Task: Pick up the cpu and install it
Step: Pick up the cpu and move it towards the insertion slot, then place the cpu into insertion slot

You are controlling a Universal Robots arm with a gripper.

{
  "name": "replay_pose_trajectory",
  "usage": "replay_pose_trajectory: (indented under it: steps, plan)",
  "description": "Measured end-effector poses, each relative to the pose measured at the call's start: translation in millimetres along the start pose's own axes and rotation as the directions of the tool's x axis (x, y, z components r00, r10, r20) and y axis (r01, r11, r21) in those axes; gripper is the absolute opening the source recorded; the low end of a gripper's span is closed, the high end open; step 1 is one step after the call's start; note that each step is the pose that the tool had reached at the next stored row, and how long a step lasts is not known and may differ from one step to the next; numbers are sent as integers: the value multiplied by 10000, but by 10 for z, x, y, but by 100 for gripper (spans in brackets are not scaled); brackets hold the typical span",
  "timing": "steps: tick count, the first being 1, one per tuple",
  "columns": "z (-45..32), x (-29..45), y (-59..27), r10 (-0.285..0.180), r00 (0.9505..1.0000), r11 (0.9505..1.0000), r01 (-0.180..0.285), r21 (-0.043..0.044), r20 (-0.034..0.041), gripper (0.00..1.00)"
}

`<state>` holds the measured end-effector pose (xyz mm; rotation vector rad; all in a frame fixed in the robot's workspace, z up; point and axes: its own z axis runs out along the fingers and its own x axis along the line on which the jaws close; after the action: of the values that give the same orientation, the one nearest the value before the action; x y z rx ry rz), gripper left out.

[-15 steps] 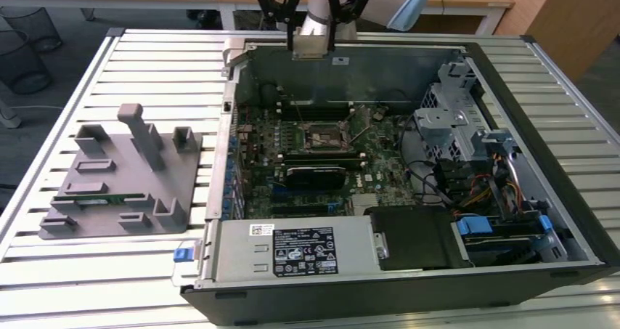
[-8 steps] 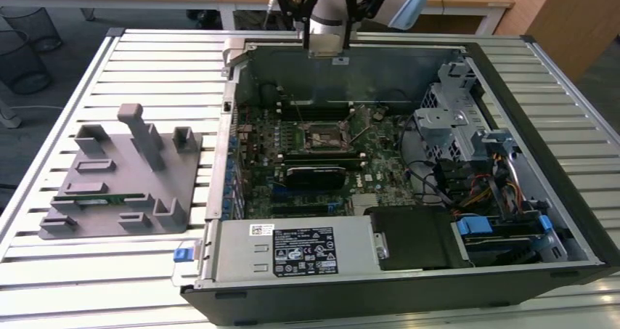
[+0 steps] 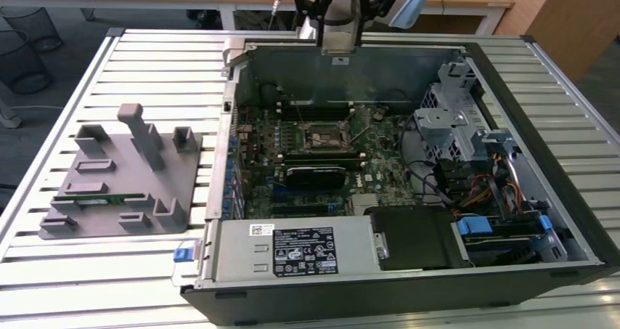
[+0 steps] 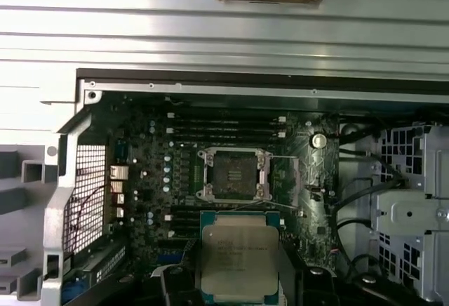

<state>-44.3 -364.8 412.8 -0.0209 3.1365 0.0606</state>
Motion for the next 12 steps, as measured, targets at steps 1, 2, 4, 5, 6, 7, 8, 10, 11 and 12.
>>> replay_pose_trajectory:
  steps: [1,2,4,5,6,7,8,10,11,12]
  plan:
    - [2,-31,7,1,10000,10000,-1,0,0,53]
    - [3,-56,12,1,10000,10000,-1,1,0,53]
    - [3,-81,15,-1,10000,10000,1,2,-1,53]
    - [3,-83,15,0,10000,10000,0,1,-1,53]
    - [3,-86,15,1,10000,10000,-1,1,-1,53]
    - [3,-89,15,0,10000,10000,0,1,-2,53]
    - [3,-90,16,1,10000,10000,-1,1,-2,53]
    - [3,-92,16,1,10000,10000,-1,1,-2,53]
    - [3,-94,16,0,10000,10000,0,1,-3,53]
    - [3,-95,16,-8,10000,10000,8,1,-4,53]
